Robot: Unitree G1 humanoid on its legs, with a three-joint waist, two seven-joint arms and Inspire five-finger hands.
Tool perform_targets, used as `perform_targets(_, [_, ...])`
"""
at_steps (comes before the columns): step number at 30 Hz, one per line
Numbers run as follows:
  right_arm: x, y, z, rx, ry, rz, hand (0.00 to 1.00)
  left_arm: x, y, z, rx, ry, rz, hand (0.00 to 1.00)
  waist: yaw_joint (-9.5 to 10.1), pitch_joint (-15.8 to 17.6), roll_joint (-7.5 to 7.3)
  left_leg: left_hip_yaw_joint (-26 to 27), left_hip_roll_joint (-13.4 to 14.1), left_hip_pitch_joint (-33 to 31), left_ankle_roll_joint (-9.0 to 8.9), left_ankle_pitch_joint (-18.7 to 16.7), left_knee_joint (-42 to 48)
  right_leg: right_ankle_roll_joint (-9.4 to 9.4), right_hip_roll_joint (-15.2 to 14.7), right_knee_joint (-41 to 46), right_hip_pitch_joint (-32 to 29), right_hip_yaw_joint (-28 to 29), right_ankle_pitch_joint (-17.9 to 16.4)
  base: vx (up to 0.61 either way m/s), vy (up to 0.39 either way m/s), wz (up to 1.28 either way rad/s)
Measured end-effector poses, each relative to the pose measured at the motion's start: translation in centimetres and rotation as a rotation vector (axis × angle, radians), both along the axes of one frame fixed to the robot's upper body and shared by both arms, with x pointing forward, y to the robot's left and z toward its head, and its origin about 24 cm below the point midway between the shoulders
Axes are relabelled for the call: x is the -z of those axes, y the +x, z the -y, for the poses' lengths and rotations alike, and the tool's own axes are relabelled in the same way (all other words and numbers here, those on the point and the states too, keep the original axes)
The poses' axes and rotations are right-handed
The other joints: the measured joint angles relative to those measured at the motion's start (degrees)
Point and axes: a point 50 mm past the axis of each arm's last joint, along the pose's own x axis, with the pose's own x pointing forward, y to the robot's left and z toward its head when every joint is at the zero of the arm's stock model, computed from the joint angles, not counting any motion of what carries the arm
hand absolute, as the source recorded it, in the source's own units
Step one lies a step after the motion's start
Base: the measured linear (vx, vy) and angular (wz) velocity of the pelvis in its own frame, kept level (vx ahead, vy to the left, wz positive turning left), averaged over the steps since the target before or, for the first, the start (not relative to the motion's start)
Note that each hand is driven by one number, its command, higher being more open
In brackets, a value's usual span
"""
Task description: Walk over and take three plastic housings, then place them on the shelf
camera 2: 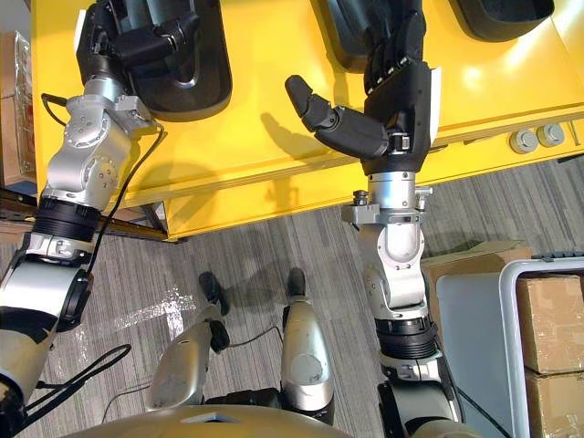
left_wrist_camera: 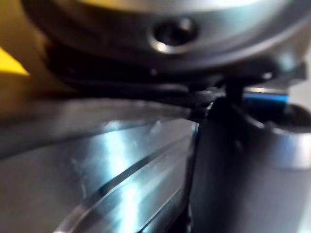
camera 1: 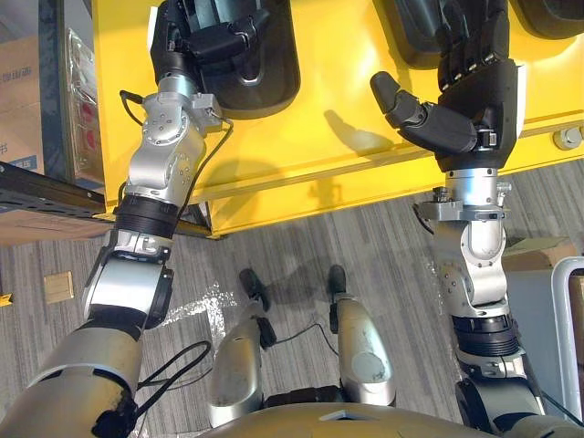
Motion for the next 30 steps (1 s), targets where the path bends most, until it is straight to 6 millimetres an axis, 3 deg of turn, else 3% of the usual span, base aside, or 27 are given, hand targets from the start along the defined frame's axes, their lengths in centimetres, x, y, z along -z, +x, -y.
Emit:
perform_targets(16, [1.4, -0.2, -0.7, -0.027, -0.012, -0.054, 1.0, 0.4, -0.1, -0.1, -0.07, -0.039, -0.011, 1.0, -1.18, 0.0, 0.09, -0.5, -0.2, 0.6, 0.62, 0.5, 0.0, 0.01, 0.0, -0.1, 0.9, -0.7, 0.0, 0.03, -0.03, 0.01])
perform_targets(23, [2.4, -1.5, -0.8, -0.041, -0.011, -0.081, 1.0, 1.0, -0.4, -0.3, -0.186, 0.134, -0.049, 1.0, -1.47, -0.2, 0.5, -0.5, -0.3, 2.1, 0.46, 0.4, 0.0, -0.5, 0.1, 0.1, 2.1, -0.9, -0.4, 0.04, -0.033, -0.03])
perform_targets(26, [2.6, -2.1, -0.7, -0.043, -0.008, -0.083, 1.0, 1.6, -0.8, -0.6, -0.179, 0.138, -0.053, 1.0, -1.62, -0.3, 1.36, -0.5, -0.2, 2.4, 0.44, 0.4, -0.2, -0.59, 0.1, 0.2, 2.3, -1.1, -0.5, 0.04, -0.033, -0.01])
perform_targets(28, [3.3, -2.4, -0.6, -0.045, -0.015, -0.107, 1.0, 2.9, -1.2, -0.9, -0.155, 0.146, -0.074, 1.0, -1.61, -0.7, 3.06, -0.5, -0.3, 3.4, 0.28, 0.6, -1.0, -0.8, 0.1, 0.3, 3.0, -1.2, -0.7, 0.05, -0.031, 0.0])
perform_targets(30, [3.6, -2.5, -0.6, -0.05, -0.022, -0.119, 1.0, 3.5, -1.3, -1.1, -0.152, 0.145, -0.087, 1.0, -1.6, -1.1, 3.75, -0.4, -0.3, 3.8, 0.26, 0.6, -1.2, -0.83, 0.1, 0.4, 3.2, -1.3, -0.8, 0.05, -0.026, -0.02])
